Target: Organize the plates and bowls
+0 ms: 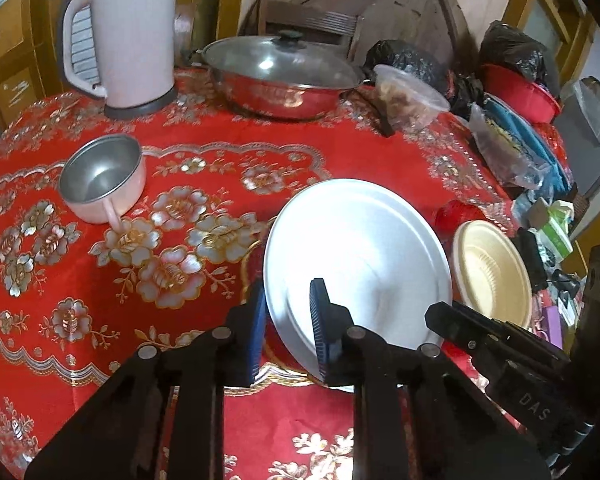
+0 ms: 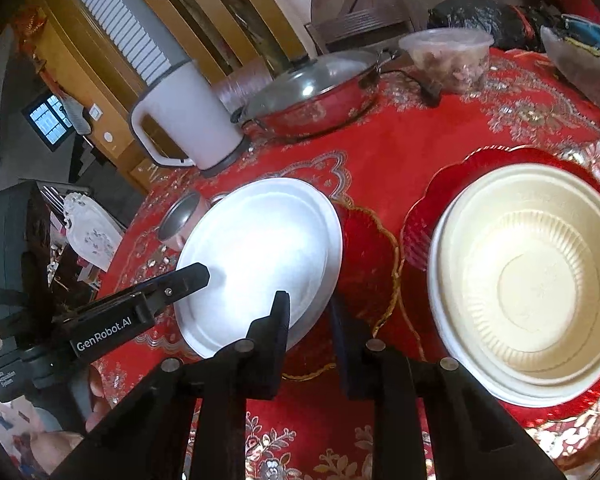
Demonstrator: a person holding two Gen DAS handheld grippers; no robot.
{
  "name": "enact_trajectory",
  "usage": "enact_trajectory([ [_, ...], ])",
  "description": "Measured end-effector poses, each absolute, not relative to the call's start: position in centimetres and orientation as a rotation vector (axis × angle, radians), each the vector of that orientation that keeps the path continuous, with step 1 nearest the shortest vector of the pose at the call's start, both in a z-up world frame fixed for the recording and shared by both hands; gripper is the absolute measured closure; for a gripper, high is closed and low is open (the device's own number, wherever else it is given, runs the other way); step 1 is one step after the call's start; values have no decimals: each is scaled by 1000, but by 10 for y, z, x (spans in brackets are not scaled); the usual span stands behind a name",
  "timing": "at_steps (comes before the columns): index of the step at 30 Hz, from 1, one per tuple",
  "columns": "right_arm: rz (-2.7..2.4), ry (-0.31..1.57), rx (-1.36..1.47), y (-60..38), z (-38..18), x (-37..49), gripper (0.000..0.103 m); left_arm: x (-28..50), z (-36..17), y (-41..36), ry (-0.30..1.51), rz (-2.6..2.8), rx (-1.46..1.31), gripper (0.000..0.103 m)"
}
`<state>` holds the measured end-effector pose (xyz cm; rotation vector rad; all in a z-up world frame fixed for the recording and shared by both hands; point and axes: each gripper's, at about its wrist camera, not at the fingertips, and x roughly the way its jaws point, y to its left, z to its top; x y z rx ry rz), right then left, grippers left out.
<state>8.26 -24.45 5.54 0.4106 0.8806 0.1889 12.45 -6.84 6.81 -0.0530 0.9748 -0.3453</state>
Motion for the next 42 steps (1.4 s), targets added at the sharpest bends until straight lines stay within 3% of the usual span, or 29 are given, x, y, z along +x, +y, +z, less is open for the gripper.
enact_trajectory([
  [23, -26, 801, 477, -371, 80, 25, 82, 109, 79, -214, 970, -531, 39, 84],
  [42, -66, 845, 494, -392, 57, 23, 81, 109, 56, -240, 993, -523, 80, 84],
])
